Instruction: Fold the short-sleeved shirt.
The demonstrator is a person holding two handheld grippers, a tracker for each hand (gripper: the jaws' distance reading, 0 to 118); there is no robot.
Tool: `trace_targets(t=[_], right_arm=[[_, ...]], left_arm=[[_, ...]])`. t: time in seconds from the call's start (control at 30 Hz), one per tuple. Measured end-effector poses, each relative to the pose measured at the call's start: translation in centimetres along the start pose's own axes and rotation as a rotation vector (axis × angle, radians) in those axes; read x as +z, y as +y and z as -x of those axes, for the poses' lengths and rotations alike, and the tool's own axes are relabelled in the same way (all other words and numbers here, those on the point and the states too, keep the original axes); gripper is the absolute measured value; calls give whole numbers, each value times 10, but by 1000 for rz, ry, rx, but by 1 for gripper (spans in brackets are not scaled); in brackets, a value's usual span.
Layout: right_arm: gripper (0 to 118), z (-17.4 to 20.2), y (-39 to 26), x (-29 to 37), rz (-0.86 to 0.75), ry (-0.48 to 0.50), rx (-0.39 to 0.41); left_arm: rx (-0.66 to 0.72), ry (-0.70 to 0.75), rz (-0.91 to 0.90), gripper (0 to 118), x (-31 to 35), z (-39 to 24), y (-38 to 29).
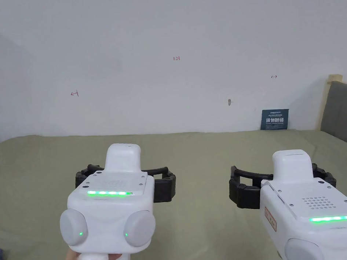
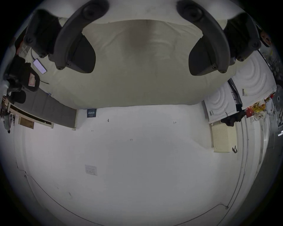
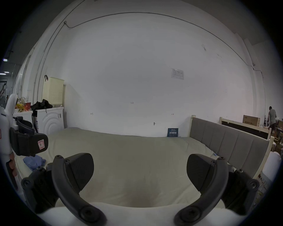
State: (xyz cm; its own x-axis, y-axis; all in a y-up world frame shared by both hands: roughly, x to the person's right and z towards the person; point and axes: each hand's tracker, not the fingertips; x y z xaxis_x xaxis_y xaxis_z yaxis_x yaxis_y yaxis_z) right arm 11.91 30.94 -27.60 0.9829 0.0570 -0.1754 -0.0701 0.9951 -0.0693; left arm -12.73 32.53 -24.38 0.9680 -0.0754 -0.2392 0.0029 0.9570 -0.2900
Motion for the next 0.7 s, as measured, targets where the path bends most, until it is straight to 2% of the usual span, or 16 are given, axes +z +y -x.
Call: trace_targets(t=[0.7], right_arm=[[118, -2, -3, -4, 6, 0, -5]], left_arm=[[4, -26, -25, 118, -2, 5, 1]])
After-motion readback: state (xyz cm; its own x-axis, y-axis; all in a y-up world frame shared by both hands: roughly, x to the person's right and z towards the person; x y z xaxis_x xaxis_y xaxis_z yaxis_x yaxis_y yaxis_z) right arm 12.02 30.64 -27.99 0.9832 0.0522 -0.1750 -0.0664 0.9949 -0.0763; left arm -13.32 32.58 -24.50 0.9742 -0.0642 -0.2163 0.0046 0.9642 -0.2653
